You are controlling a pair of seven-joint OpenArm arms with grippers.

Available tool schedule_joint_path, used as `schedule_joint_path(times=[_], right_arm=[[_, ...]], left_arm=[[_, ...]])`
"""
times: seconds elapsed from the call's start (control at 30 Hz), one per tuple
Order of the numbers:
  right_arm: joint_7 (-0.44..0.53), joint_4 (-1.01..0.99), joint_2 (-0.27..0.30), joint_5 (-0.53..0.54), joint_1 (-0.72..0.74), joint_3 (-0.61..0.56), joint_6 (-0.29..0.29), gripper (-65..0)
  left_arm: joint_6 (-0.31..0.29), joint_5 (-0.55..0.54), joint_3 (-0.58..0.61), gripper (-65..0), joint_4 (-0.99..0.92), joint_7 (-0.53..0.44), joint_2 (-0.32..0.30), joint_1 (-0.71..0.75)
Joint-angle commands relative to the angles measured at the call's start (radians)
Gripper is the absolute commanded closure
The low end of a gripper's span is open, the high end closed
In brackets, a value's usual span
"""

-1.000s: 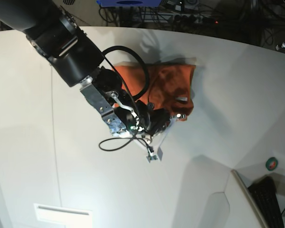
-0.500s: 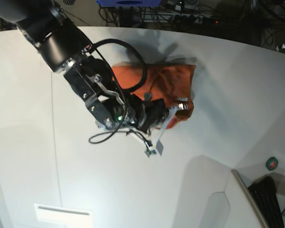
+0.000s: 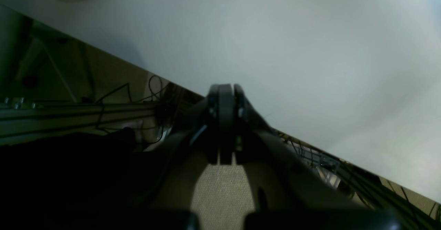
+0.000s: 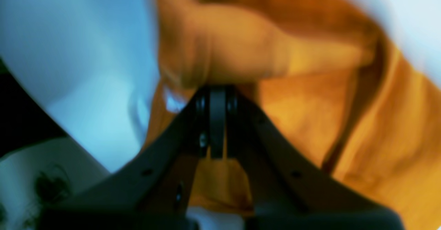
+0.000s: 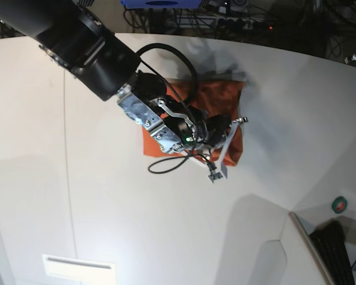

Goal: Layout the t-shirt on the table in an organized manner, then fold the t-shirt properly
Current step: 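Lower the folded end onto the shirt and press it with the right gripper, then release the shirt with the right gripper and move the left gripper to the shirt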

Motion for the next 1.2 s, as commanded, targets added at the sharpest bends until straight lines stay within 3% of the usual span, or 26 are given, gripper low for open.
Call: schedule_joint_path(times=[0.0,0.17,0.3,0.4,0.6,0.8,0.9,0.93,1.1,1.17], right_arm=[[0.031,0.007,-0.005,0.003,0.038,-0.033,0.000,0.0],[0.010,0.015,-0.006,0.003,0.054,-0.068,-0.007,0.0],[-0.116,0.144,0.001,-0.001,0.036,-0.067,-0.017,0.0],[-0.158,0.182,0.014,0.001,0.031,-0.065,-0.035,0.0],[-0.154,0.154,0.004,0.003,-0.038,-0.071,-0.033,0.0],[-0.153,0.116,0.004,0.003,-0.062,-0.071,-0.010,0.0],[-0.165,0.237,0.046,0.003,-0.073,-0.064,-0.007,0.0],[-0.182,0.303,0.075,0.003,-0.074,-0.054,-0.009,0.0],[-0.320,0.570,0.190,0.003,-0.119,0.162,-0.093,0.0],[-0.355,0.656,0.230,0.003,-0.148,0.257,-0.092,0.0]], left_arm=[[0.000,-0.010,-0.007,0.0,0.017,-0.019,-0.022,0.007],[0.000,-0.010,-0.007,0.0,0.017,-0.019,-0.022,0.010],[0.000,-0.010,-0.004,0.0,0.018,-0.018,-0.022,0.003],[0.000,-0.011,0.076,0.0,0.043,-0.016,-0.020,0.003],[0.000,-0.011,0.154,0.0,0.175,-0.012,0.092,-0.022],[0.000,-0.011,0.226,0.0,0.274,0.271,0.130,-0.137],[0.000,-0.011,0.254,0.0,0.330,0.337,0.167,-0.171],[0.000,-0.011,0.274,-2.6,0.353,0.352,0.178,-0.172],[0.000,-0.013,0.378,-48.9,0.397,0.403,0.210,-0.174],[0.000,-0.013,0.412,-57.9,0.397,0.401,0.244,-0.174]])
